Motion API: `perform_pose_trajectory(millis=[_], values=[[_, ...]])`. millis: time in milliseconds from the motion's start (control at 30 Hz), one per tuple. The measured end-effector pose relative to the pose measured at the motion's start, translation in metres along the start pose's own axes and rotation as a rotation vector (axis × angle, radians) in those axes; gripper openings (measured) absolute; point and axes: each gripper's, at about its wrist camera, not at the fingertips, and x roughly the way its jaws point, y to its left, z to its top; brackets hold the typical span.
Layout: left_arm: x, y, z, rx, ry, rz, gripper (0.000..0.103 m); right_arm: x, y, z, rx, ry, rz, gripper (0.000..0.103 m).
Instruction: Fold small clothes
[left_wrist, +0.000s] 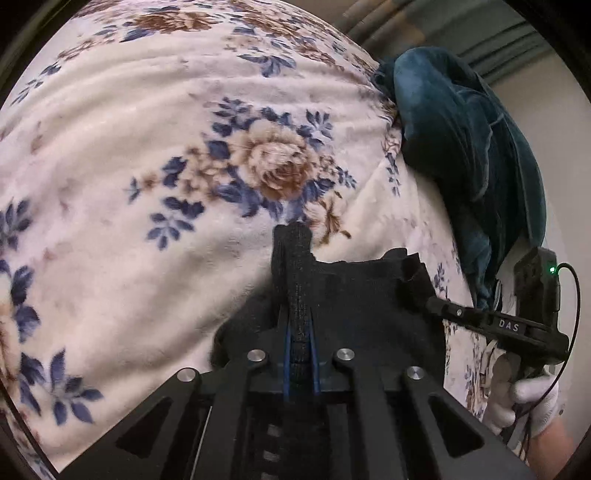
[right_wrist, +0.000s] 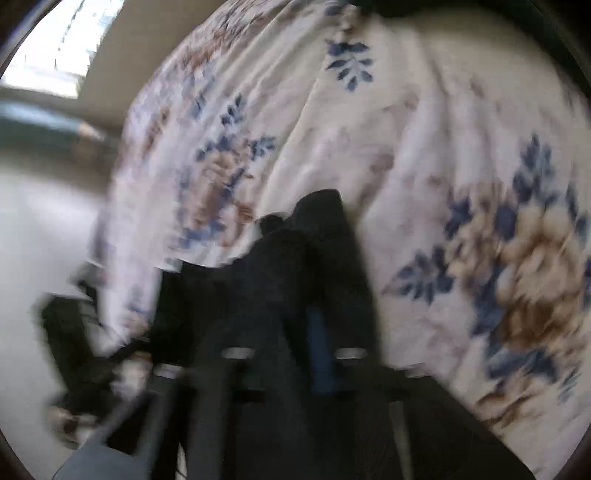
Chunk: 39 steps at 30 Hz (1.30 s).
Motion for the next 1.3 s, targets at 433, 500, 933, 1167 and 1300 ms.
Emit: perform_pose_trajectory(millis=[433, 500, 933, 1167, 1300], values=[[-0.014, 0.037, -0.005, -0.177, 0.049, -0.071, 0.065, 0.023, -0.028, 0.022, 0.078, 0.032, -0.094, 0.008], [-0.044, 0.029, -0.02, -0.182, -0.017, -0.113, 0.089, 0.008, -0.033, 0.023, 0.06, 0.038, -0.049, 0.03], [-0.066, -0.001, -0.275, -0.644, -0.067, -0.085, 0.09, -0.035, -0.072, -0.066, -0.022, 0.275, 0.103, 0.103], [-0.004, -0.002, -0.255, -0.702, -0.16, -0.111, 0.092, 0.043, -0.07, -0.045, -0.001, 0.344, 0.219, 0.103], [0.002, 0.001, -0.234, -0.74, -0.196, -0.105, 0.093, 0.085, -0.056, -0.018, -0.015, 0.359, 0.253, 0.103]])
